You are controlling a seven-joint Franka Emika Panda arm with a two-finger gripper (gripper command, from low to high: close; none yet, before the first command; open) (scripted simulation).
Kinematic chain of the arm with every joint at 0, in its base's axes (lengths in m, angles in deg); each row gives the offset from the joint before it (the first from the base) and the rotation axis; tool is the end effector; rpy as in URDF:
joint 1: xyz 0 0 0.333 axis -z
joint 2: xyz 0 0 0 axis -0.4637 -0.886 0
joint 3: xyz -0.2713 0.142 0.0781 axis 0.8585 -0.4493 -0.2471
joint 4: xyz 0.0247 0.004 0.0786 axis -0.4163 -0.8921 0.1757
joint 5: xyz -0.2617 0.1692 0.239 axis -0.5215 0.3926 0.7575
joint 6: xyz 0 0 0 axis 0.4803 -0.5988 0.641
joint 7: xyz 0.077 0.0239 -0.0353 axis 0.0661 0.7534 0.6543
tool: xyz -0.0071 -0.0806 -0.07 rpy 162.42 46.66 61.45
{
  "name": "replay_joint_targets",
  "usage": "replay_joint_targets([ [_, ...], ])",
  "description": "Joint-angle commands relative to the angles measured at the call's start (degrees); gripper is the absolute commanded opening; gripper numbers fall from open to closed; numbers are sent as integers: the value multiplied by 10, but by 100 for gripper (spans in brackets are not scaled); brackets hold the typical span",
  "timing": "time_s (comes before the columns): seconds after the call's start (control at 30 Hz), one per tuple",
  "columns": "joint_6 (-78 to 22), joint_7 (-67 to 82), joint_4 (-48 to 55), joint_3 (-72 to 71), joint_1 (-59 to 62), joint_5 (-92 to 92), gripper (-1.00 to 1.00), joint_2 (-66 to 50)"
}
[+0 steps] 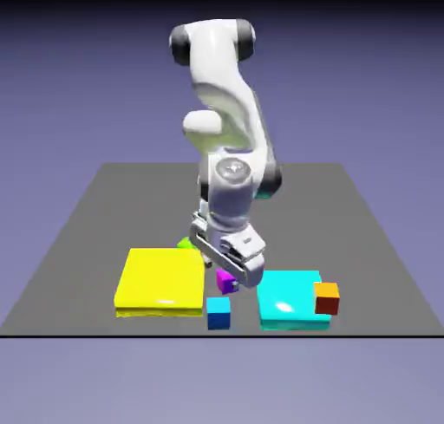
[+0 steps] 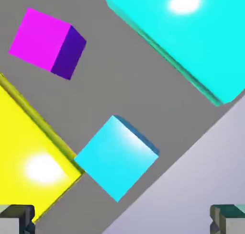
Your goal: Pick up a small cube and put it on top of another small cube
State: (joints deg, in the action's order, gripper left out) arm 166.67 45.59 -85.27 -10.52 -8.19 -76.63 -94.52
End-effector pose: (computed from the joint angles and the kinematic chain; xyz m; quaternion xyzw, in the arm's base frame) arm 0.5526 0.0062 0.2515 -0.6537 -0.7488 0.0961 0.0533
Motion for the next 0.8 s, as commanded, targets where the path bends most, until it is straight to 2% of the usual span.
replay_joint_targets([
  [0.0,-9,25,8,-4,4,-3,0,-10],
  [0.5,-145,391,120,-63,61,-40,0,-155],
  [0.67,-63,373,82,-40,54,-70,0,-203],
  [0.7,-63,373,82,-40,54,-70,-100,-203],
  [0.77,-87,378,93,-47,56,-61,-100,-188],
])
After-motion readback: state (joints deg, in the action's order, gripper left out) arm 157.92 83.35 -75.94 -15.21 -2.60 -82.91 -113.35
